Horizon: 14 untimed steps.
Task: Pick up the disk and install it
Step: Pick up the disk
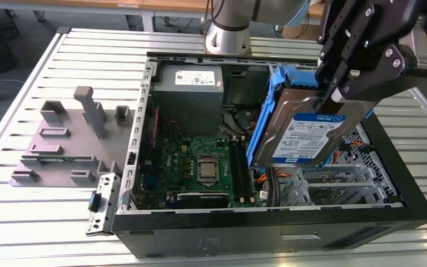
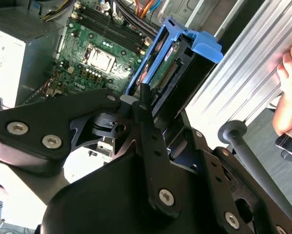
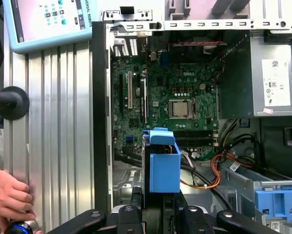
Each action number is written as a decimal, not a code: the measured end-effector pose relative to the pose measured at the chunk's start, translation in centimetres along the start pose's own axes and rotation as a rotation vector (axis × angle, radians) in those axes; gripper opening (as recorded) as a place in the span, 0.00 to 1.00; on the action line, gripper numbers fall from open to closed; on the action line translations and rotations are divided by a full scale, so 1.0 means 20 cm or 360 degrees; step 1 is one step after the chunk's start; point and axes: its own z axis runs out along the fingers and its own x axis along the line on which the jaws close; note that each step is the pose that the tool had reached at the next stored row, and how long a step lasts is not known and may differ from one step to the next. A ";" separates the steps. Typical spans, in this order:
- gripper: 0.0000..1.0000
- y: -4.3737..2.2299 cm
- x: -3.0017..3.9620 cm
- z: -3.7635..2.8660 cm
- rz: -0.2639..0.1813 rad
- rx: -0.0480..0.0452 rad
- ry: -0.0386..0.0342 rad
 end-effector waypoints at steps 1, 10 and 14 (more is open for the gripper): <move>0.35 -0.005 0.007 0.001 0.0000 0.0000 0.0000; 0.35 -0.071 0.038 0.006 0.0000 -0.0004 0.0000; 0.35 -0.120 0.041 0.006 0.0000 -0.0007 0.0001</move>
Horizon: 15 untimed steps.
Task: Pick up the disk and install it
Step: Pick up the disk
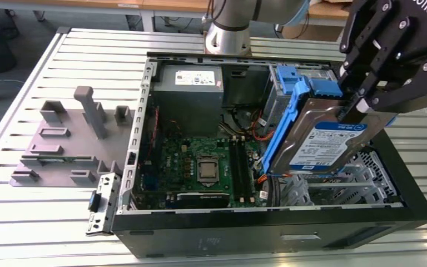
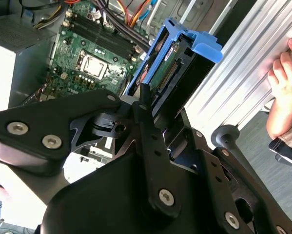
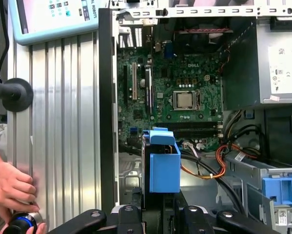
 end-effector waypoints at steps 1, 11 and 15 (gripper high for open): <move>0.35 -0.013 0.001 0.000 0.0000 -0.0001 0.0000; 0.35 -0.138 -0.001 -0.003 0.0000 -0.0006 0.0000; 0.35 -0.187 -0.003 -0.005 0.0000 -0.0007 0.0000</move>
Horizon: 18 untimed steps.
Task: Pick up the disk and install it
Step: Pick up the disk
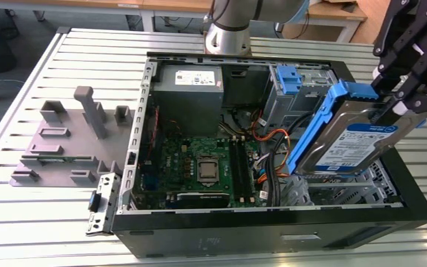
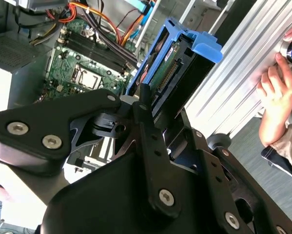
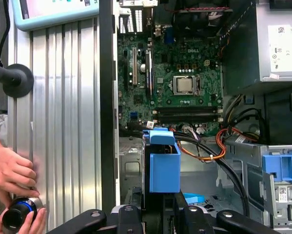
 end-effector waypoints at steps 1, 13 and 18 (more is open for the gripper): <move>0.35 -0.012 0.000 0.000 0.0000 0.0000 0.0000; 0.35 -0.041 -0.002 0.004 0.0000 0.0036 -0.0001; 0.35 -0.049 -0.002 0.012 0.0000 0.0037 -0.0002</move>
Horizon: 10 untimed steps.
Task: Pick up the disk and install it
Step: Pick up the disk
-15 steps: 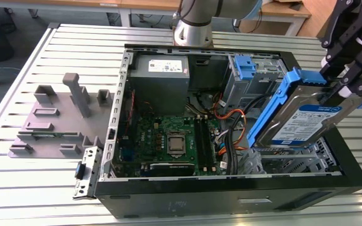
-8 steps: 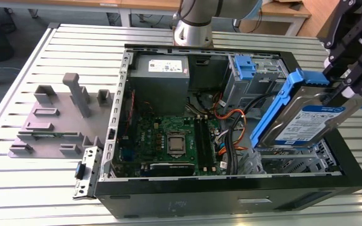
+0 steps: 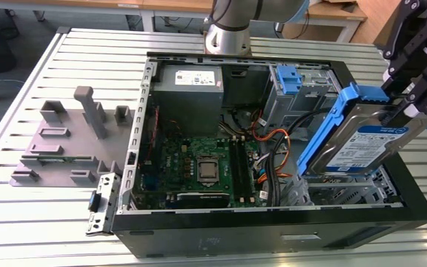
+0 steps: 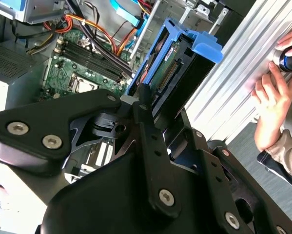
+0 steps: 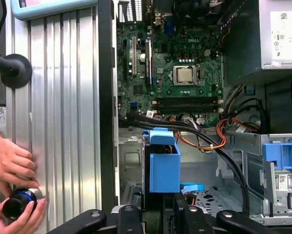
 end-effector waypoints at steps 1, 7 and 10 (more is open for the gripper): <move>0.35 -0.006 0.000 0.001 0.0000 0.0000 0.0000; 0.35 -0.050 -0.002 0.010 0.0000 0.0000 0.0000; 0.35 -0.063 -0.003 0.017 0.0000 0.0000 0.0000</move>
